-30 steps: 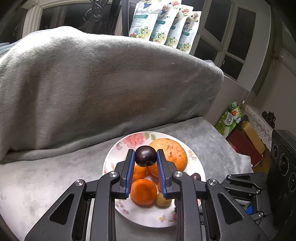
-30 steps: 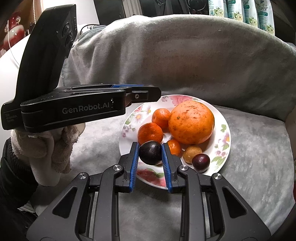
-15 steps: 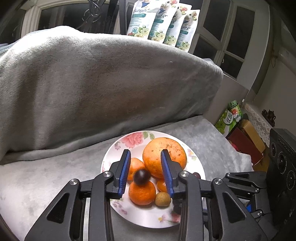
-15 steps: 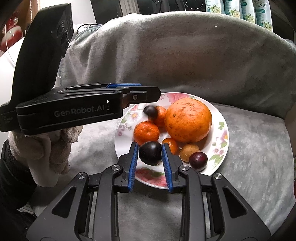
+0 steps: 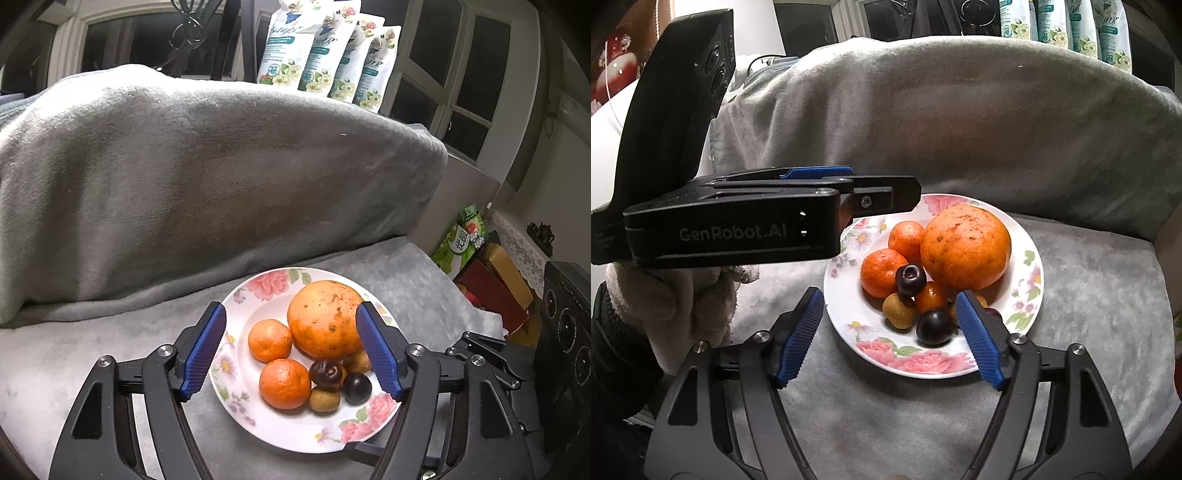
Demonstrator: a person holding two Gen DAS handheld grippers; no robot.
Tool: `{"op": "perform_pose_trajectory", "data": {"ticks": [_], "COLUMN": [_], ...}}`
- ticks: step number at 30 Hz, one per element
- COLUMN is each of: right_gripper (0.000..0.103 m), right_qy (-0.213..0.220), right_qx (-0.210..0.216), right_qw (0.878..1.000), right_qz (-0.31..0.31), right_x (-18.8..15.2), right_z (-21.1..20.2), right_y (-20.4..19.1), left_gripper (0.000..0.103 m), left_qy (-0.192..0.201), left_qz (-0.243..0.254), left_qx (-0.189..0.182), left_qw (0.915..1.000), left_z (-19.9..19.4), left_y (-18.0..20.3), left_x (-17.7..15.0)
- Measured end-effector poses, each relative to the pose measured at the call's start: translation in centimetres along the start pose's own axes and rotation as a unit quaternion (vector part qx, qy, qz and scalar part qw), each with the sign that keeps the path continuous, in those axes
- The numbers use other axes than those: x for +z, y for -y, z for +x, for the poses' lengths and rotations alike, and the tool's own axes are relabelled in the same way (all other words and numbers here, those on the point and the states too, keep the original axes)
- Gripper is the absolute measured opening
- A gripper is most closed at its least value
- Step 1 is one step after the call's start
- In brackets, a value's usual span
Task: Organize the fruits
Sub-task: 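Open the right gripper to drop its dark plum onto the plate, then withdraw both open grippers and move the right gripper to the loose orange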
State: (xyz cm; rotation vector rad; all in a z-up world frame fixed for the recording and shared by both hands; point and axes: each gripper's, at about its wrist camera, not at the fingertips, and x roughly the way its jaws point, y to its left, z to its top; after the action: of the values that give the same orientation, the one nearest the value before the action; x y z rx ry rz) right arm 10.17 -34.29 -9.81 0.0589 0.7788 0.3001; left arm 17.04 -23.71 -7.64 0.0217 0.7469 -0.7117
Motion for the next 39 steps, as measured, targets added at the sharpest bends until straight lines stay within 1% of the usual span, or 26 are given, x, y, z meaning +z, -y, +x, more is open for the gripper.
{"op": "perform_pose_trajectory", "data": {"ticks": [6,11,21,29,34,39], "right_gripper": [0.081,0.081,0.082,0.082,0.082,0.082], "right_qy": [0.002,0.002,0.006,0.012,0.016,0.027], "right_qx": [-0.004,-0.004,-0.009,-0.013,-0.012,-0.012], "right_qw": [1.000,1.000,1.000,1.000,1.000,1.000], "right_qz": [-0.004,-0.005,-0.005,-0.005,-0.007,0.001], "right_x": [0.0,0.1,0.0,-0.2,-0.1,0.2], "right_z": [-0.2,-0.3,-1.1,-2.2,-2.9,-4.2], "right_y": [-0.2,-0.3,-0.6,-1.0,-1.4,-1.6], "left_gripper": [0.079,0.080,0.081,0.081,0.081,0.081], "left_qy": [-0.001,0.003,0.004,0.016,0.027,0.041], "left_qz": [0.002,0.008,0.009,0.005,0.002,-0.005], "left_qx": [0.007,0.019,0.021,0.020,0.019,0.027], "left_qw": [1.0000,0.9998,0.9997,0.9997,0.9995,0.9988], "left_z": [-0.4,-0.8,-1.5,-3.1,-4.7,-6.8], "left_y": [0.2,0.7,0.9,1.1,1.0,0.1], "left_x": [0.0,0.1,0.0,-0.2,-0.4,-0.8]}}
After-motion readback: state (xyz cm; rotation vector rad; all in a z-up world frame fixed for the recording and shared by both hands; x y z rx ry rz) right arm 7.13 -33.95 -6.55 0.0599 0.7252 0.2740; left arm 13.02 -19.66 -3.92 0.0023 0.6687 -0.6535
